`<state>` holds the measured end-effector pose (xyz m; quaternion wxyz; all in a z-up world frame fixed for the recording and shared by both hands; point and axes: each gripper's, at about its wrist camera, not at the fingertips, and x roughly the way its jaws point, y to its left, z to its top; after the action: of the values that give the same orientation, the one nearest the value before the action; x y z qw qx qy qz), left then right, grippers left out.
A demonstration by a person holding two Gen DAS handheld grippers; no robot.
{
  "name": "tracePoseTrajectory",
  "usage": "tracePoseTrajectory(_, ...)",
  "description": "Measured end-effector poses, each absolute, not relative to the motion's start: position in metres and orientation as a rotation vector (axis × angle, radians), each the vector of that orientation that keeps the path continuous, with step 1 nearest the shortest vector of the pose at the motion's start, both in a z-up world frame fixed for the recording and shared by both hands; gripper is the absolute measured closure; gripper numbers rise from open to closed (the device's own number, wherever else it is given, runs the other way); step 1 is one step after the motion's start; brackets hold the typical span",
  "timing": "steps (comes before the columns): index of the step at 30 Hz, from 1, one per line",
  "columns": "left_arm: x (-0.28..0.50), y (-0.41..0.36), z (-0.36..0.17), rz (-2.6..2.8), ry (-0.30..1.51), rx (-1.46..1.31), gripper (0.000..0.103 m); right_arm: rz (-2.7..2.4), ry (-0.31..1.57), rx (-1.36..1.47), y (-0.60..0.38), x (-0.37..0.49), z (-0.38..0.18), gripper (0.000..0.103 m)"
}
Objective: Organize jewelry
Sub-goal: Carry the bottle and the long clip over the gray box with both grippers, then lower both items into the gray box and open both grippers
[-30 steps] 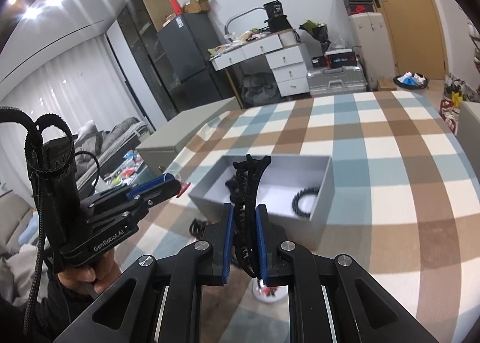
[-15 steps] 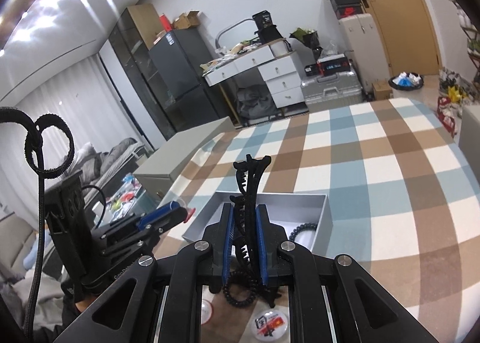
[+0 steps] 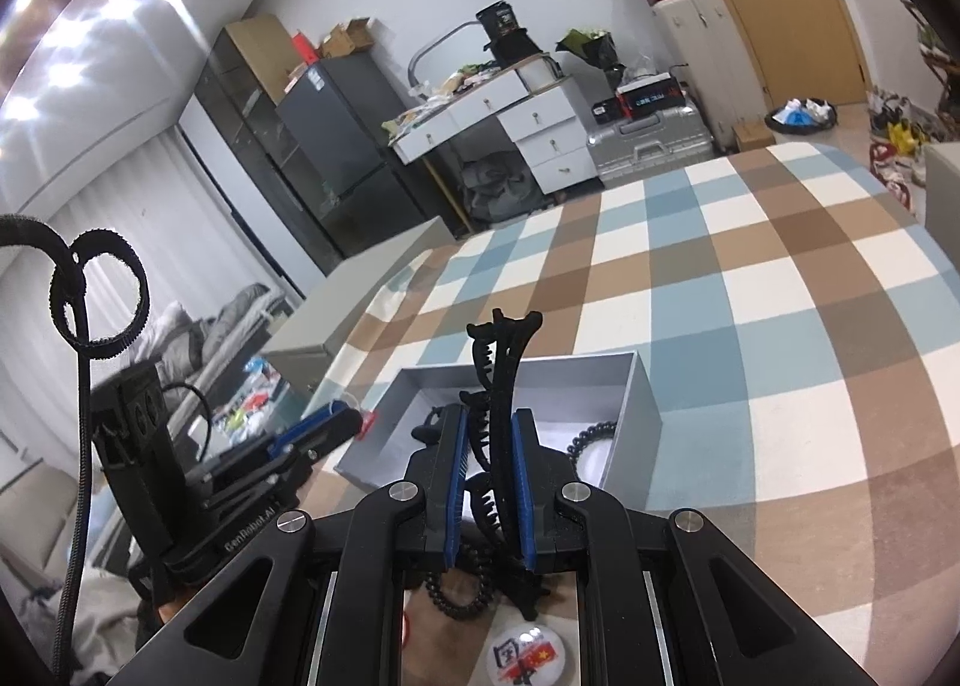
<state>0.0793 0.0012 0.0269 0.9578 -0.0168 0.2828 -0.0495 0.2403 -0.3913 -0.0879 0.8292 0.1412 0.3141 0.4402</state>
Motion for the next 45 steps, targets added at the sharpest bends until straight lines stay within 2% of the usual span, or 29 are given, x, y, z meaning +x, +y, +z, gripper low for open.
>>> tracePoseTrajectory(29, 0.082, -0.013, 0.014, -0.15, 0.695, 0.009, 0.093, 0.882, 0.741, 0.32, -0.385, 0.257, -0.109, 0.089)
tracePoseTrajectory(45, 0.083, -0.012, 0.013, -0.155, 0.697, 0.007, 0.093, 0.898, 0.751, 0.299, -0.382, 0.257, -0.109, 0.088)
